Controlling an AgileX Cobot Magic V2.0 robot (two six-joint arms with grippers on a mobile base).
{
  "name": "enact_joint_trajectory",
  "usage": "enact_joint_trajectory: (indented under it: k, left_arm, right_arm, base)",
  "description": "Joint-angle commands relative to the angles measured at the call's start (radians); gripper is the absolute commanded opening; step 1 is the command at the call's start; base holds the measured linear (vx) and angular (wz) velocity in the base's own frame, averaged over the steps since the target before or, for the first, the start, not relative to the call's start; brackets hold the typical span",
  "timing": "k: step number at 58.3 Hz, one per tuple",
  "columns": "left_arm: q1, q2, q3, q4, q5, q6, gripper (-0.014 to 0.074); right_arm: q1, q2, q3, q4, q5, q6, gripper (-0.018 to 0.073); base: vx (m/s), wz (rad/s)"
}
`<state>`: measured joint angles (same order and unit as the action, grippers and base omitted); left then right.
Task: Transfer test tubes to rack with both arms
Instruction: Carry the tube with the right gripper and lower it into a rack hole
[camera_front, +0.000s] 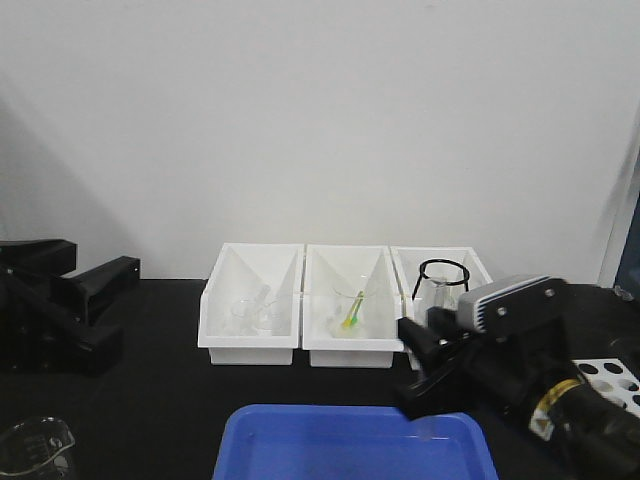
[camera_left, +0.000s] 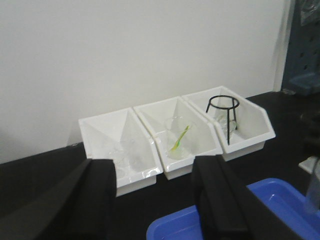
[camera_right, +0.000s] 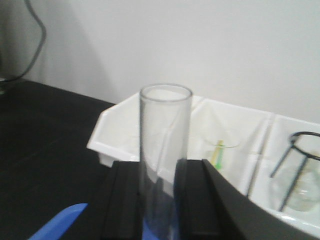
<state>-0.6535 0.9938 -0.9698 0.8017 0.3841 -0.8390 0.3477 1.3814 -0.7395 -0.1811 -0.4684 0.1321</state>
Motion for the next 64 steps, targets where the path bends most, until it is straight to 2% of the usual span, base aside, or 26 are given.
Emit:
enact_joint_trajectory:
  k: [1, 18, 28, 35, 36, 54, 64]
  left_arm:
    - [-0.005, -0.016, -0.036, 0.025, 0.004, 0.000, 0.0449]
    - [-0.005, -0.016, -0.036, 0.026, 0.141, 0.000, 0.0406]
    - [-0.005, -0.016, -0.036, 0.026, 0.166, 0.000, 0.0391]
    - [-0.005, -0.016, -0.036, 0.028, 0.173, 0.000, 0.0390]
    - [-0.005, -0.016, -0.036, 0.028, 0.189, 0.000, 0.0390]
    - [-0.005, -0.016, -0.036, 0.063, 0.281, 0.000, 0.0390]
    - [-0.005, -0.016, -0.036, 0.071, 0.294, 0.000, 0.0390]
  right_arm:
    - [-0.099, -0.060, -0.033, -0.028, -0.086, -0.006, -0.0006]
    - [-0.447, -0.123, -0.033, -0.057, -0.035, 0.019, -0.0006]
    - [-0.591, -0.124, -0.033, -0.094, -0.047, 0.100, -0.0006]
    - [-0.643, -0.113, -0.033, -0.168, -0.110, 0.144, -0.0006]
    - [-0.671, -0.088, -0.033, -0.220, -0.175, 0.175, -0.0006]
    - [-0.747, -0.011, -0.033, -0.258, -0.277, 0.239, -0.0006]
    - [-0.783, 0.042, -0.033, -0.413, -0.412, 0.322, -0.0006]
  base:
    - [0.00, 0.00]
    - [0.00, 0.00]
    - [0.00, 0.00]
    - [0.00, 0.00]
    - [0.00, 0.00]
    - [0.00, 0.00]
    - [0.00, 0.00]
